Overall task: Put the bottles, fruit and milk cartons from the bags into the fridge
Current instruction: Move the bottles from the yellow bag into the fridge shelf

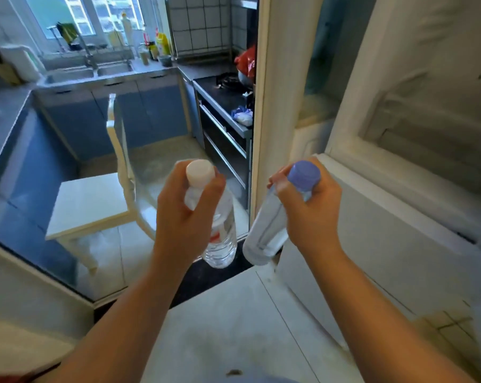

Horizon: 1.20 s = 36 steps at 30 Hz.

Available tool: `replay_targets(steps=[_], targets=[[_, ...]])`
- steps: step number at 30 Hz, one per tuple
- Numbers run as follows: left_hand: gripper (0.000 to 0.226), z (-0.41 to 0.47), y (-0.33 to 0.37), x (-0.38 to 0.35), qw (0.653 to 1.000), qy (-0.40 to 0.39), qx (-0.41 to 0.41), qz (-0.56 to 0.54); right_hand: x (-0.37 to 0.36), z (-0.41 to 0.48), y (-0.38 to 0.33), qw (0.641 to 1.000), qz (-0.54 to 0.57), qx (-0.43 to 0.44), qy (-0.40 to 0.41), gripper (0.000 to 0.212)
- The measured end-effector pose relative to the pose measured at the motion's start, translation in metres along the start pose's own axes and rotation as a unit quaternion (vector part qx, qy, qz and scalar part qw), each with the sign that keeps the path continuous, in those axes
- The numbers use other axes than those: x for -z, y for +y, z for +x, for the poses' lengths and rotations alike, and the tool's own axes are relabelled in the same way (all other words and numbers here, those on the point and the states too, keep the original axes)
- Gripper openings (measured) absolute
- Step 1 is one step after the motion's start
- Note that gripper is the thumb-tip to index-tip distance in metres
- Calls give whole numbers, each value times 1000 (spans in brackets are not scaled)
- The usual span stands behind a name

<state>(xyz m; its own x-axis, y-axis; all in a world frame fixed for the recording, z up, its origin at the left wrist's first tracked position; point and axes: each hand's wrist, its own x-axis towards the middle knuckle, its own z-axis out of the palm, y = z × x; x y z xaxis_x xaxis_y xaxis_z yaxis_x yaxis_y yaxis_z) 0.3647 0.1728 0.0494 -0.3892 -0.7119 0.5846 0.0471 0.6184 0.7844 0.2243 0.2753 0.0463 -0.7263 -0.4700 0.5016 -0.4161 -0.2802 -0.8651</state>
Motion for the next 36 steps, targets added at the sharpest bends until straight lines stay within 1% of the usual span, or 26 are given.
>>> replay_targets(steps=[3, 5, 9, 13, 16, 19, 22, 24, 26, 30, 33, 36], targets=[[12, 45, -7, -46, 999, -28, -28, -29, 20, 46, 10, 998, -20, 27, 46, 21], [14, 70, -9, -78, 996, -49, -41, -57, 37, 72, 17, 995, -43, 47, 78, 20], [32, 116, -12, -151, 984, -96, -76, -132, 78, 116, 23, 981, -92, 73, 157, 13], [44, 149, -5, -227, 971, -125, -124, -162, 123, 154, 23, 957, -149, 101, 226, 10], [39, 173, 9, -281, 953, -142, -141, -225, 157, 185, 25, 935, -170, 125, 286, 11], [35, 202, 27, -331, 929, -169, -150, -293, 184, 219, 27, 911, -191, 140, 339, 11], [30, 233, 35, -376, 912, -188, -173, -320, 206, 255, 32, 888, -204, 160, 379, 12], [23, 251, 40, -403, 904, -195, -179, -334, 219, 278, 39, 874, -211, 177, 401, 16], [23, 268, 44, -427, 899, -202, -173, -348, 231, 300, 46, 861, -219, 192, 418, 17], [20, 295, 53, -474, 874, -218, -182, -395, 253, 341, 58, 846, -247, 203, 427, 17], [25, 309, 58, -509, 861, -223, -191, -417, 266, 369, 68, 851, -249, 197, 419, 18], [24, 318, 60, -539, 861, -227, -199, -409, 281, 396, 83, 863, -234, 177, 411, 17]])
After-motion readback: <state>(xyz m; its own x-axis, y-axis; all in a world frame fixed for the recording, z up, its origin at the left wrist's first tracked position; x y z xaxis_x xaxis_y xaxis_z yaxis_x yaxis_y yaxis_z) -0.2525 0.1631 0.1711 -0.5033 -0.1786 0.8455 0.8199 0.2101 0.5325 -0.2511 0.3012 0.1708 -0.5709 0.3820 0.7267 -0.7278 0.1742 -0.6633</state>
